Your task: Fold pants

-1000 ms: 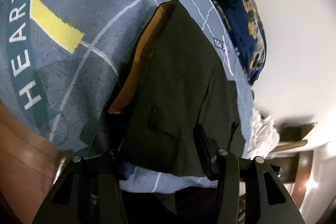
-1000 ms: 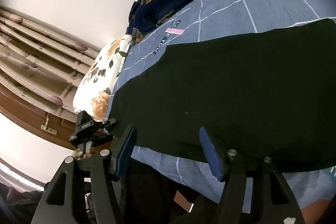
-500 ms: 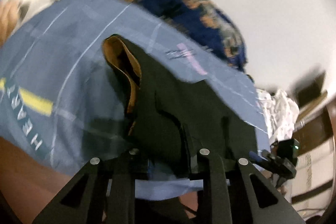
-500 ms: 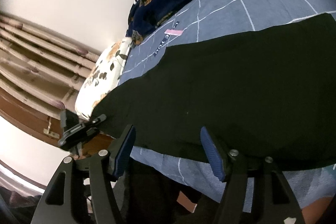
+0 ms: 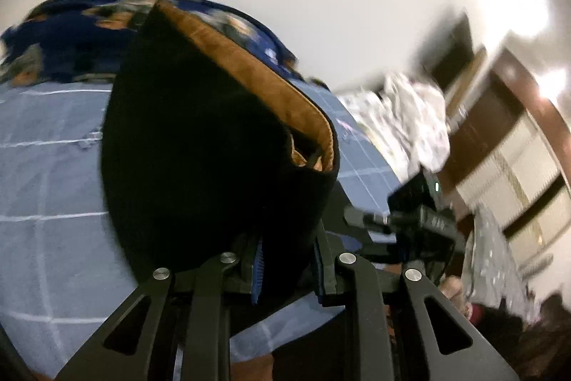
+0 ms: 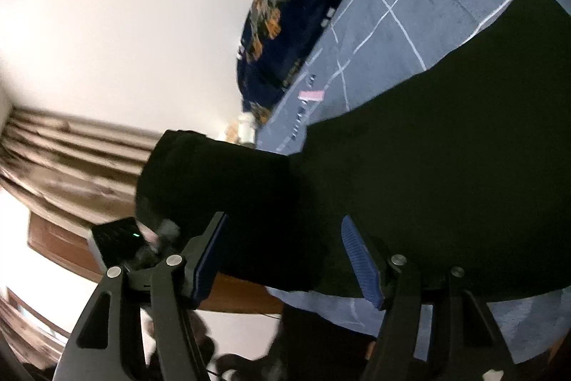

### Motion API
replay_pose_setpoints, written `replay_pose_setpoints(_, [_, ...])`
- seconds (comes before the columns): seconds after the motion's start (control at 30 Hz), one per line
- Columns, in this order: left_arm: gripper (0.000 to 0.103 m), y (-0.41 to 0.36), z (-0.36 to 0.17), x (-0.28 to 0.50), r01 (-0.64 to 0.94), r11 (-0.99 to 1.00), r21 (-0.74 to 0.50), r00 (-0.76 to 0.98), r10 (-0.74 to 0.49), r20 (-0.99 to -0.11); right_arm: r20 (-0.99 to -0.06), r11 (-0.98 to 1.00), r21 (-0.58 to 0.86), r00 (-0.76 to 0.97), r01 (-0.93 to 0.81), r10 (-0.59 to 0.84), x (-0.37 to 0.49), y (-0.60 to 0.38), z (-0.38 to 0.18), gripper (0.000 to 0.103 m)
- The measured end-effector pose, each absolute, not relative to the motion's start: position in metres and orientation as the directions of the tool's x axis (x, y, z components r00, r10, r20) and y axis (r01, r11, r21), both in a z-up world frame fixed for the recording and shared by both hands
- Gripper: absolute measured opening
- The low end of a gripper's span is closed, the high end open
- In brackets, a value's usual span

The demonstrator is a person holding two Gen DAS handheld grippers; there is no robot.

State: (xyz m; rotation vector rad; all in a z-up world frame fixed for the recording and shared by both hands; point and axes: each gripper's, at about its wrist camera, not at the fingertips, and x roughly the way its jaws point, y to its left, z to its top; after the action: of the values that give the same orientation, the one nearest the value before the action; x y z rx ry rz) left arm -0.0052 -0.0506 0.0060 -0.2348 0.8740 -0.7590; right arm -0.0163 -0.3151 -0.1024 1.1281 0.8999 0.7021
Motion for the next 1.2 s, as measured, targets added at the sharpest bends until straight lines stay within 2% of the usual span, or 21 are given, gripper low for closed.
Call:
replay_pose_setpoints(0.13, [0.022, -0.098, -0.017, -0.005, 0.582, 0.701, -0.411, 0.348, -0.672, -0.653, -0.193, 0.221, 0.975, 0.482, -0.001, 0.854, -0.011, -0.319, -0.110, 0.067])
replay_pose_setpoints(0.3, [0.023, -0.137, -0.043, -0.016, 0.633, 0.715, -0.296, 0.334, -0.597, -0.729, -0.152, 0.146, 0.988, 0.494, 0.052, 0.856, -0.008, -0.327, -0.129, 0.068])
replay_pose_setpoints(0.4, [0.028, -0.145, -0.052, -0.017, 0.644, 0.702, -0.303, 0.288, -0.590, -0.754, -0.119, 0.094, 0.993, 0.506, 0.075, 0.854, -0.008, -0.334, -0.139, 0.069])
replay_pose_setpoints(0.43, [0.034, -0.147, -0.058, -0.020, 0.651, 0.696, -0.302, 0.274, -0.587, -0.762, -0.115, 0.089, 0.993, 0.508, 0.076, 0.853, -0.007, -0.336, -0.140, 0.069])
replay_pose_setpoints(0.5, [0.036, -0.152, -0.059, -0.027, 0.676, 0.673, -0.301, 0.251, -0.595, -0.764, -0.109, 0.077, 0.994, 0.511, 0.082, 0.853, -0.006, -0.338, -0.142, 0.072])
replay_pose_setpoints(0.53, [0.037, -0.153, -0.057, -0.032, 0.692, 0.659, -0.296, 0.250, -0.602, -0.758, -0.131, 0.095, 0.991, 0.514, 0.095, 0.848, -0.005, -0.339, -0.143, 0.076])
replay_pose_setpoints(0.57, [0.039, -0.152, -0.055, -0.035, 0.704, 0.652, -0.281, 0.257, -0.603, -0.755, -0.150, 0.112, 0.988, 0.516, 0.104, 0.843, -0.004, -0.340, -0.144, 0.076])
replay_pose_setpoints(0.63, [0.052, -0.150, -0.048, -0.044, 0.719, 0.652, -0.241, 0.286, -0.593, -0.753, -0.149, 0.106, 0.988, 0.514, 0.112, 0.845, -0.004, -0.341, -0.149, 0.076])
replay_pose_setpoints(0.67, [0.052, -0.146, -0.044, -0.047, 0.722, 0.652, -0.233, 0.299, -0.597, -0.744, -0.147, 0.103, 0.988, 0.512, 0.114, 0.846, -0.004, -0.341, -0.150, 0.076])
replay_pose_setpoints(0.87, [0.055, -0.093, -0.038, -0.041, 0.635, 0.734, -0.242, 0.369, -0.563, -0.740, -0.280, 0.258, 0.960, 0.462, 0.111, 0.841, 0.004, -0.333, -0.143, 0.075])
replay_pose_setpoints(0.9, [0.055, -0.079, -0.039, -0.037, 0.604, 0.753, -0.262, 0.376, -0.559, -0.739, -0.312, 0.296, 0.949, 0.450, 0.108, 0.836, 0.004, -0.330, -0.142, 0.073])
replay_pose_setpoints(0.93, [0.055, -0.063, -0.041, -0.031, 0.562, 0.776, -0.285, 0.388, -0.552, -0.738, -0.354, 0.344, 0.933, 0.433, 0.105, 0.829, 0.006, -0.325, -0.141, 0.066])
replay_pose_setpoints(0.97, [0.055, -0.049, -0.044, -0.027, 0.526, 0.794, -0.305, 0.396, -0.546, -0.739, -0.384, 0.375, 0.921, 0.418, 0.107, 0.824, 0.007, -0.321, -0.142, 0.052])
replay_pose_setpoints(1.0, [0.055, -0.033, -0.048, -0.021, 0.476, 0.816, -0.329, 0.405, -0.535, -0.741, -0.424, 0.414, 0.903, 0.395, 0.115, 0.815, 0.009, -0.317, -0.144, 0.043])
replay_pose_setpoints(1.03, [0.055, -0.023, -0.051, -0.017, 0.443, 0.829, -0.341, 0.411, -0.526, -0.744, -0.449, 0.438, 0.891, 0.385, 0.121, 0.806, 0.010, -0.315, -0.147, 0.024])
replay_pose_setpoints(1.07, [0.055, -0.014, -0.053, -0.013, 0.413, 0.839, -0.355, 0.416, -0.521, -0.746, -0.474, 0.463, 0.877, 0.378, 0.127, 0.795, 0.011, -0.314, -0.150, 0.023])
replay_pose_setpoints(1.2, [0.055, 0.008, -0.064, -0.004, 0.338, 0.860, -0.383, 0.427, -0.503, -0.751, -0.446, 0.454, 0.887, 0.420, 0.087, 0.791, 0.003, -0.323, -0.137, 0.020])
